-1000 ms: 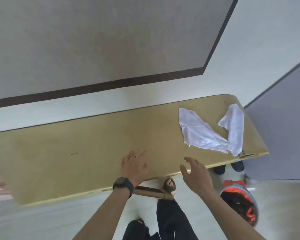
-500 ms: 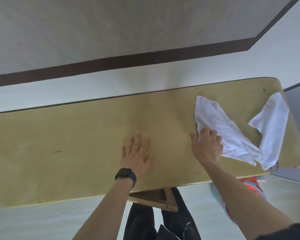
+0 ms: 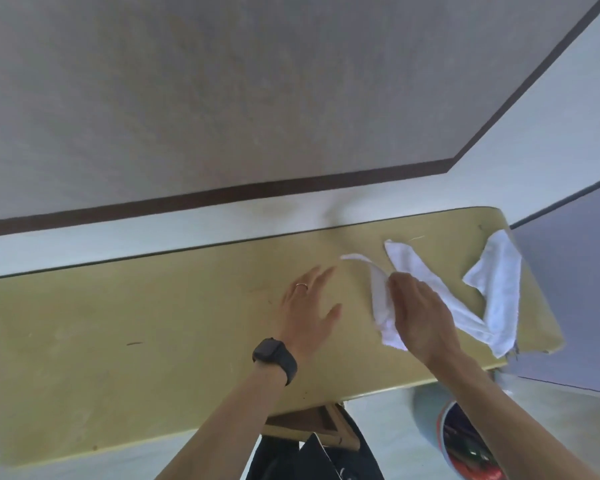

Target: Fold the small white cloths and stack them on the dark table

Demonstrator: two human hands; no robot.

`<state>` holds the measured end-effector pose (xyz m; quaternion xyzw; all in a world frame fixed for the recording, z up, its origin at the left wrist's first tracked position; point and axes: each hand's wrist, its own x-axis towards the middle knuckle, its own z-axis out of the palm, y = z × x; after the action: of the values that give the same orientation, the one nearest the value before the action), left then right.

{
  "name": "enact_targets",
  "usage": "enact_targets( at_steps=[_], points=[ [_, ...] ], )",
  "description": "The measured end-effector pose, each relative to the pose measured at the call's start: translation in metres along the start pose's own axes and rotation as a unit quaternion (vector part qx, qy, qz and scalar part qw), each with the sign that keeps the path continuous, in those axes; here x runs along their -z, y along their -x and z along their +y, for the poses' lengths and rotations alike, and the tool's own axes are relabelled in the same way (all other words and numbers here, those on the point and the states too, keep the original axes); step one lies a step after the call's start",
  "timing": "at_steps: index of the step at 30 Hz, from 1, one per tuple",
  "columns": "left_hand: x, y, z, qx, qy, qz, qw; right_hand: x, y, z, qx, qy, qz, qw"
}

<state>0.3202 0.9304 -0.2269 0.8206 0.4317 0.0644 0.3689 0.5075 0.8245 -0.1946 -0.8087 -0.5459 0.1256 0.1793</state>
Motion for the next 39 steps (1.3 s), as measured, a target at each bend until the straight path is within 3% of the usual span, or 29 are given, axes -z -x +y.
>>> enact_targets(
  at_steps=[6,11,14,17,24,29,35,39],
  points=[
    [0.043,0.015,0.040,-0.140,-0.046,0.040,0.988,0.041,0.024,-0.055,0.076,-0.006,-0.081,0.994],
    [0.073,0.041,0.018,-0.190,-0.135,0.021,0.972,0.039,0.041,-0.076,0.099,0.038,-0.074,0.992],
    [0.094,0.054,-0.016,-0.249,-0.213,0.076,0.942,0.027,0.049,-0.087,0.135,0.027,-0.102,0.985],
    [0.122,0.065,-0.054,-0.241,-0.274,0.107,0.925,0.019,0.048,-0.089,0.139,0.041,-0.115,0.983],
    [0.170,0.073,-0.097,-0.180,-0.304,0.117,0.928,0.004,0.010,-0.092,0.132,0.122,-0.092,0.979],
    [0.196,0.049,-0.091,-0.150,-0.296,0.192,0.924,0.008,-0.036,-0.111,0.105,0.144,0.000,0.984],
    [0.221,0.038,-0.103,-0.140,-0.322,0.283,0.893,0.005,-0.066,-0.126,0.118,0.129,0.131,0.976],
    [0.213,0.054,-0.113,-0.132,-0.319,0.292,0.892,-0.011,-0.051,-0.127,0.130,0.103,0.155,0.974]
  ],
)
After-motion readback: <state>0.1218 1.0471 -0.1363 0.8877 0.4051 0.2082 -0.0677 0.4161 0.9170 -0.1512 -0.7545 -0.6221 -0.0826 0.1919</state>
